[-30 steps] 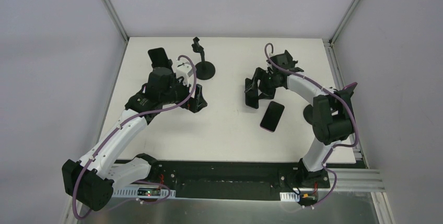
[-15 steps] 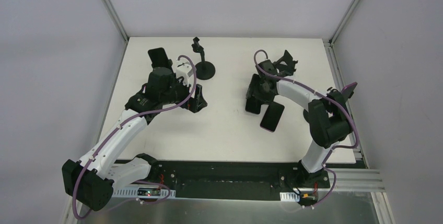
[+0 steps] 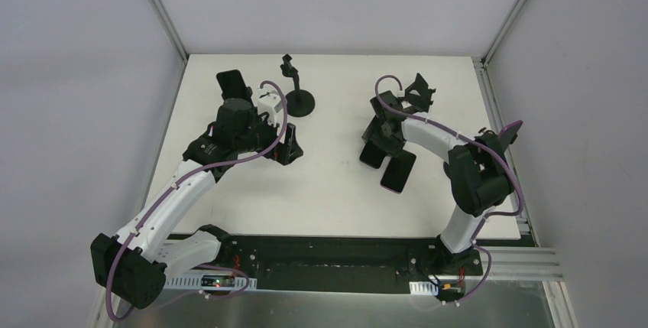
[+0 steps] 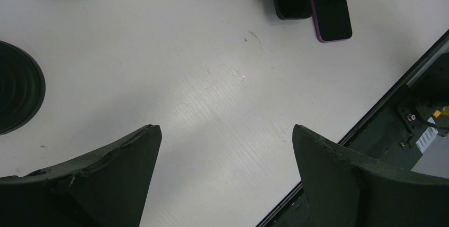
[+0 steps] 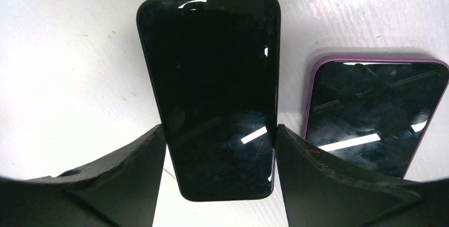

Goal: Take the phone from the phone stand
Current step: Place the phone at the center of the board.

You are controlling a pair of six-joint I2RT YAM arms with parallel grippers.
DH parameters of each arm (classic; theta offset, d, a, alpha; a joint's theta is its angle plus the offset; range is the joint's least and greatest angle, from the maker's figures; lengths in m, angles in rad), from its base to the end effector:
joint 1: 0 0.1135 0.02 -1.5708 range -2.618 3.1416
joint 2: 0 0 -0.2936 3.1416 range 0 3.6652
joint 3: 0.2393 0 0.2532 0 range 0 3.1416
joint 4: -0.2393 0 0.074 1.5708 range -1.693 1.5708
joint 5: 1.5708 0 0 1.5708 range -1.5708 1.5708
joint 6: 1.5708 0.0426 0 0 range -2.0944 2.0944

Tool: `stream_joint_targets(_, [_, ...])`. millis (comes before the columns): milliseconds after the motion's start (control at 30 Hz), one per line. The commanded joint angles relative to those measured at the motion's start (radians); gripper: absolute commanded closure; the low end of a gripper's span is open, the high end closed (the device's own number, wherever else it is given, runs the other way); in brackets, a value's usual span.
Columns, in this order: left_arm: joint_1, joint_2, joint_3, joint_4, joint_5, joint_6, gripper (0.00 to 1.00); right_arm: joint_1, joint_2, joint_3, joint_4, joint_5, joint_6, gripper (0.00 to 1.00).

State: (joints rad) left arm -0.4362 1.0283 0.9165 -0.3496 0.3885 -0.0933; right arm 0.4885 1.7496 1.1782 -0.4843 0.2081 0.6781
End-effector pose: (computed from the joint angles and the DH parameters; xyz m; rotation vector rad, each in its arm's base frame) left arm 0.1936 -0.1081 0.3466 0.5980 1.9839 -0.7240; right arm 0.3296 0.1652 0.2192 0.3169 2.5778 0.1504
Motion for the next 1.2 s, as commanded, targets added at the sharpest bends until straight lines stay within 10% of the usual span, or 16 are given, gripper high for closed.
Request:
stream_joint_targets(0, [0.014,-0.007,0.005,0.004,0.013,0.000,0.00,0.021,0.025,0.038,-0.040,0.032,0.063,0.35])
stream_joint_targets(533, [0.015,-0.003,0.007,0.005,0.012,0.004,0.00,0.049,0.049,0.019,-0.085,0.047,0.066,0.06])
stream_joint_targets(1167, [0.106,0.040,0.026,0.004,0.135,-0.122,0.00,0.045,-0.209,0.176,-0.222,0.098,-0.179,0.01])
